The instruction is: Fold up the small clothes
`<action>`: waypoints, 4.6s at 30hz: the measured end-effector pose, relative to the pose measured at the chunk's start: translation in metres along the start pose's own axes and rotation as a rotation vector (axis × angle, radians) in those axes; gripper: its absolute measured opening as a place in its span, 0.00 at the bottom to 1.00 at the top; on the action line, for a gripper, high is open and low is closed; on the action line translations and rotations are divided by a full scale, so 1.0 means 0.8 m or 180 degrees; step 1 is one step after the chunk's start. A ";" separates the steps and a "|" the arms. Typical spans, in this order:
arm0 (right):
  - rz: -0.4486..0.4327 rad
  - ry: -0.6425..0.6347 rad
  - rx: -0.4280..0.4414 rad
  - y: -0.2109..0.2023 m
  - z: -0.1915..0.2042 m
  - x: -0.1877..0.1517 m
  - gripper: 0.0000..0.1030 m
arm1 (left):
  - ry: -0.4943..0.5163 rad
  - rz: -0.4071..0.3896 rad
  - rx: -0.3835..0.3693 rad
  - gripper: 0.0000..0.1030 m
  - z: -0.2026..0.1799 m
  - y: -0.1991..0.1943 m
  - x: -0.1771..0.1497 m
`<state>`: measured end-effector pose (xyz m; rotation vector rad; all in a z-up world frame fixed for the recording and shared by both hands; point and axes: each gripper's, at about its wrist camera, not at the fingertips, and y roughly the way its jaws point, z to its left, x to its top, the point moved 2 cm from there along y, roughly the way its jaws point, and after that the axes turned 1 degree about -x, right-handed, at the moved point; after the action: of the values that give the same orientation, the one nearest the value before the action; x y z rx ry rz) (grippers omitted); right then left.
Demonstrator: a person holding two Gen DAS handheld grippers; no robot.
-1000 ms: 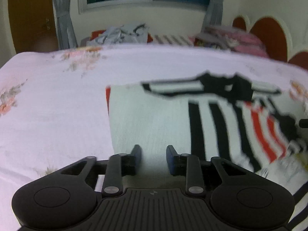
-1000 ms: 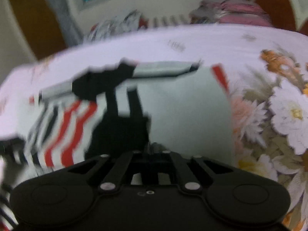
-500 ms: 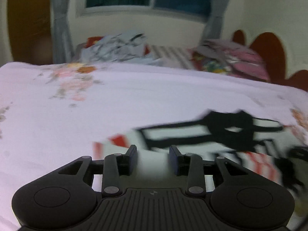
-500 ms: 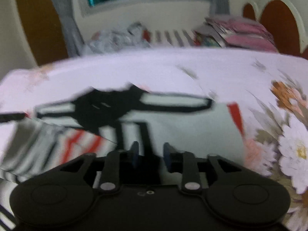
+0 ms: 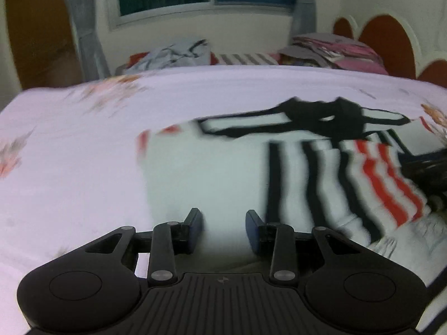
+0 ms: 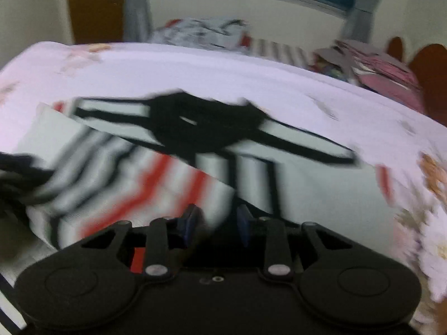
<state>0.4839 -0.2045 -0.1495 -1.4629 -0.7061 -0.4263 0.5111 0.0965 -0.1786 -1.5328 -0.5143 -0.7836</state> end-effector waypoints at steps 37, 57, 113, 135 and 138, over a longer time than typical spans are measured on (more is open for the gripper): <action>-0.0244 0.0126 0.0279 -0.014 0.070 0.036 0.32 | -0.0453 -0.0126 -0.0128 0.45 -0.003 -0.004 0.059; -0.0021 0.0294 -0.0248 -0.045 0.007 -0.036 0.31 | -0.0252 0.0143 -0.0086 0.44 -0.002 -0.039 -0.014; -0.0015 0.0925 0.0424 -0.303 -0.089 -0.329 0.53 | -0.0833 0.0262 -0.0033 0.53 -0.036 -0.293 -0.272; 0.0183 0.1903 0.1474 -0.267 -0.115 -0.355 0.43 | -0.1478 0.0362 -0.1305 0.45 -0.030 -0.249 -0.266; 0.0200 0.2039 0.1639 -0.269 -0.118 -0.366 0.43 | -0.1653 0.0299 -0.1374 0.44 -0.019 -0.250 -0.276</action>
<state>0.1444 -0.3613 -0.1790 -0.7884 -0.2221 -0.5763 0.2164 0.1337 -0.2053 -2.1662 -0.6732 -0.4298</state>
